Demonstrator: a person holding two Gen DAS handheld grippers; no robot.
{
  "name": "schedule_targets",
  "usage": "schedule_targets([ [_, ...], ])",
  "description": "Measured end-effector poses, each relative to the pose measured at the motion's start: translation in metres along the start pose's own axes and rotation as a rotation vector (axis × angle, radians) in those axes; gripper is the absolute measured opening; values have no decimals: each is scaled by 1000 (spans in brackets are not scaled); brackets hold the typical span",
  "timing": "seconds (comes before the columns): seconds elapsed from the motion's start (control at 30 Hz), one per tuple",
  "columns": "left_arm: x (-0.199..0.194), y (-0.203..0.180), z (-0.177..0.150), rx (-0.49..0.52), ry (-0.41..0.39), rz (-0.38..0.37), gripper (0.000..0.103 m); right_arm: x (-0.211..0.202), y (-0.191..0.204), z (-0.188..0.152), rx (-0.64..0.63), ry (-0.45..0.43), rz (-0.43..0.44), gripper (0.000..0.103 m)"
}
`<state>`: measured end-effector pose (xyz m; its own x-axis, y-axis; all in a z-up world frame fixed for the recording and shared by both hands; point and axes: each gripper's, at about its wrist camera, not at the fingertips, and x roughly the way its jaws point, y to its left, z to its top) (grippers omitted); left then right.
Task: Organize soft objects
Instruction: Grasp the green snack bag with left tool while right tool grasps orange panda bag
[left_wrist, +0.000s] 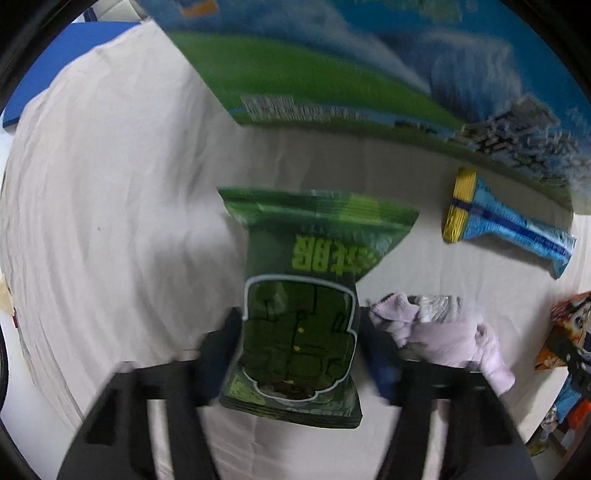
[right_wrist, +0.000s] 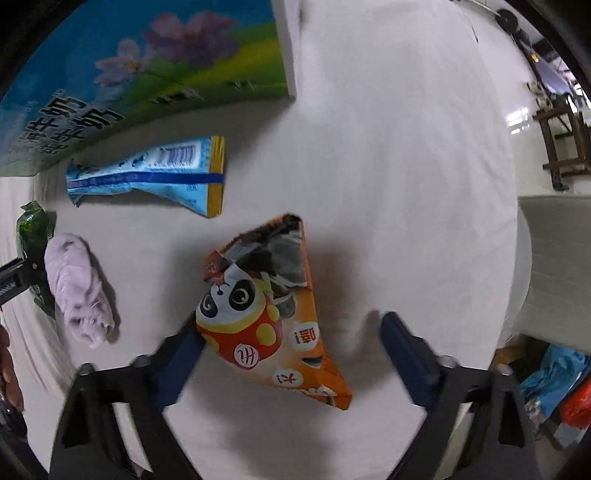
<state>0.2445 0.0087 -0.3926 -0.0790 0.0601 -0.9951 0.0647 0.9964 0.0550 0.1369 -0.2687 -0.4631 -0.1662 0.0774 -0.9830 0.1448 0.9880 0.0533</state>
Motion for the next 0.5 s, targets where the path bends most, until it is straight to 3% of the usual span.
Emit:
schedule_targets([
  [0.03, -1, 1, -1, -5, -7, -7, 49, 2, -1, -1, 21, 2, 8, 66],
  [0.1, -2, 5, -8, -12, -12, -13, 42, 4, -2, -1, 42, -2, 1, 55],
  [0.33, -4, 6, -42, -41, -27, -29, 36, -2, -6, -16, 72, -39, 0, 49],
  [0.5, -14, 3, -74, -68, -56, -39, 35, -14, 14, -33, 57, -46, 39, 47],
])
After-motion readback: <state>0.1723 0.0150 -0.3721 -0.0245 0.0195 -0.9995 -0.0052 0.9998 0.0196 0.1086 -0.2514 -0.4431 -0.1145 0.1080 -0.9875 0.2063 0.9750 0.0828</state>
